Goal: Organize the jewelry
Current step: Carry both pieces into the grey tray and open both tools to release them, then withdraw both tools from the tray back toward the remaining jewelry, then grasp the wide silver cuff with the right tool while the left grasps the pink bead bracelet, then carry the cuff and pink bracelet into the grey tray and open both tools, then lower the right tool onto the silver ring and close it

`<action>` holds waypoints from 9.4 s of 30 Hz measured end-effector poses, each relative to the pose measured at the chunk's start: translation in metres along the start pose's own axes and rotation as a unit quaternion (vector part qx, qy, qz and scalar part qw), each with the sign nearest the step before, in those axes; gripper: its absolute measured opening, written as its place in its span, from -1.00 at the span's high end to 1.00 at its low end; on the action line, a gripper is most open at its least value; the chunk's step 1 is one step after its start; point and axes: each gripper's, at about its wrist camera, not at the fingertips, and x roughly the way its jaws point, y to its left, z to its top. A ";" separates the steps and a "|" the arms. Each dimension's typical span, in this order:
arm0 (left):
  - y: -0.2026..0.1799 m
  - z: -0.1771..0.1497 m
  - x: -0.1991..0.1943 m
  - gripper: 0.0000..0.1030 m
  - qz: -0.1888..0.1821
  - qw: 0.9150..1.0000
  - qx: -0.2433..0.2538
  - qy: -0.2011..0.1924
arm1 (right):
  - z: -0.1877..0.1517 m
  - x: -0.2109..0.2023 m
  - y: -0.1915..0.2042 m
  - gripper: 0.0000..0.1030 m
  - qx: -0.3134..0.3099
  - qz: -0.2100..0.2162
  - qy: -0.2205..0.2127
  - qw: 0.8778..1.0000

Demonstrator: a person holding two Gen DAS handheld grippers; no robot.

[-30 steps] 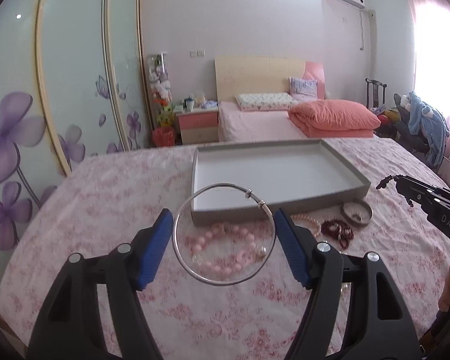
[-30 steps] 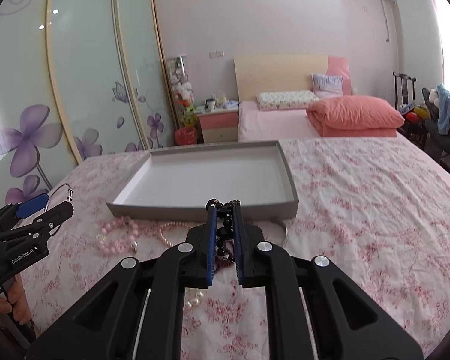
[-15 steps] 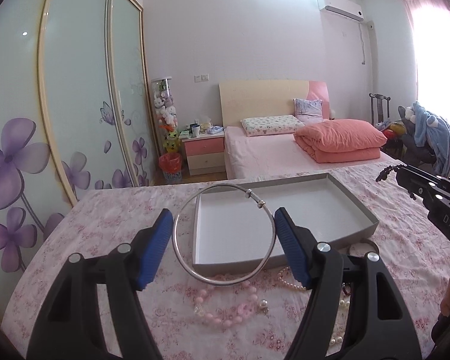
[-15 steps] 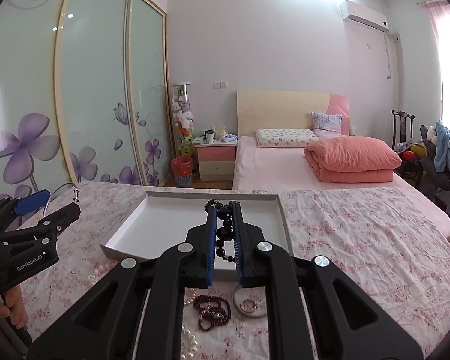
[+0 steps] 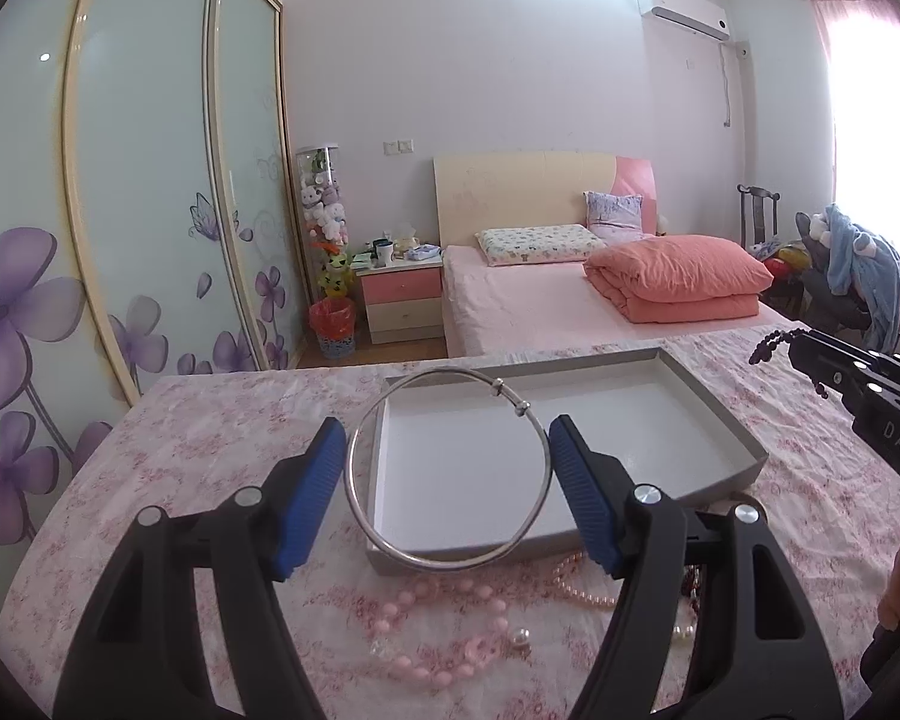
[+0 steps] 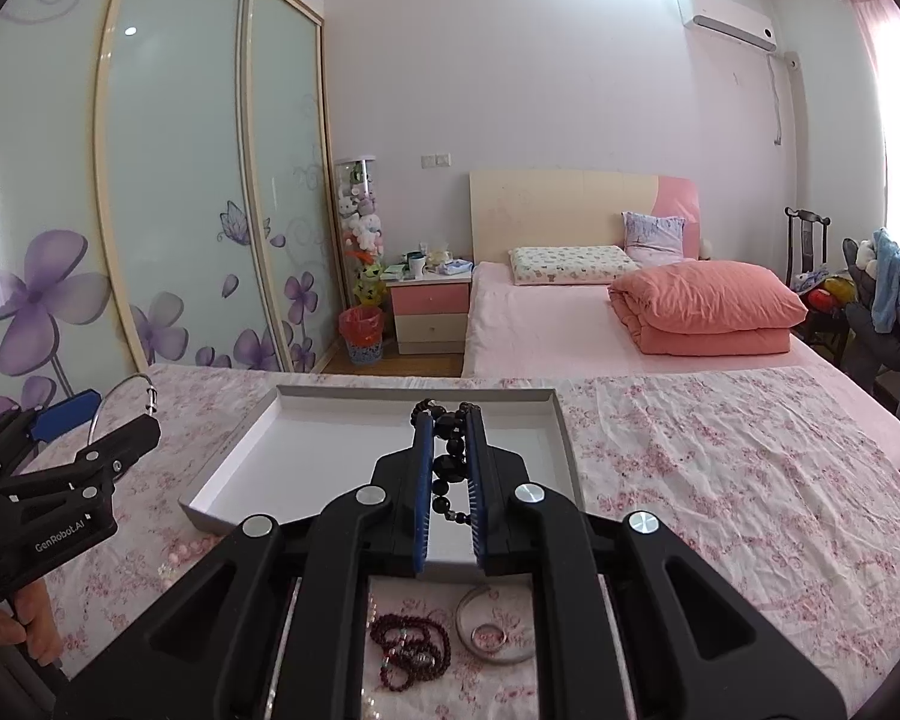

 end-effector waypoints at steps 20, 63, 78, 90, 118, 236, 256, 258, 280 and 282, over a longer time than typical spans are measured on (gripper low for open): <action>-0.012 0.007 0.145 -0.33 -0.020 0.995 -0.012 0.097 | -0.003 0.144 -0.024 0.77 0.047 0.023 0.127 0.990; 0.066 -0.077 0.019 -0.84 0.013 0.993 0.010 0.114 | -0.098 0.065 -0.030 -0.42 0.015 -0.043 0.251 0.967; 0.052 -0.085 0.031 -0.86 -0.005 0.990 0.022 0.143 | -0.093 0.082 -0.022 -0.30 0.005 -0.057 0.247 0.967; 0.042 -0.090 0.038 -0.86 -0.017 0.987 0.031 0.158 | -0.083 0.060 -0.026 -0.29 0.026 -0.041 0.209 0.977; 0.051 -0.096 0.077 0.47 -0.037 0.974 -0.004 0.224 | -0.084 0.051 -0.024 -0.29 0.027 -0.029 0.207 0.978; 0.029 0.031 0.139 0.53 -0.046 0.996 -0.053 0.059 | -0.015 0.117 -0.021 -0.32 0.011 0.003 0.103 0.995; 0.054 -0.047 0.034 0.14 -0.060 0.993 -0.038 0.093 | -0.076 0.054 -0.026 0.16 -0.005 0.012 0.187 0.982; 0.054 -0.056 0.029 0.09 -0.064 0.993 -0.036 0.097 | -0.082 0.054 -0.028 0.17 -0.002 0.014 0.201 0.980; 0.017 -0.085 0.029 -0.25 -0.106 0.983 0.014 0.148 | -0.098 0.064 -0.018 0.56 -0.030 -0.023 0.243 0.969; 0.014 -0.086 0.026 -0.27 -0.111 0.982 0.017 0.149 | -0.100 0.060 -0.025 0.56 -0.015 -0.032 0.242 0.970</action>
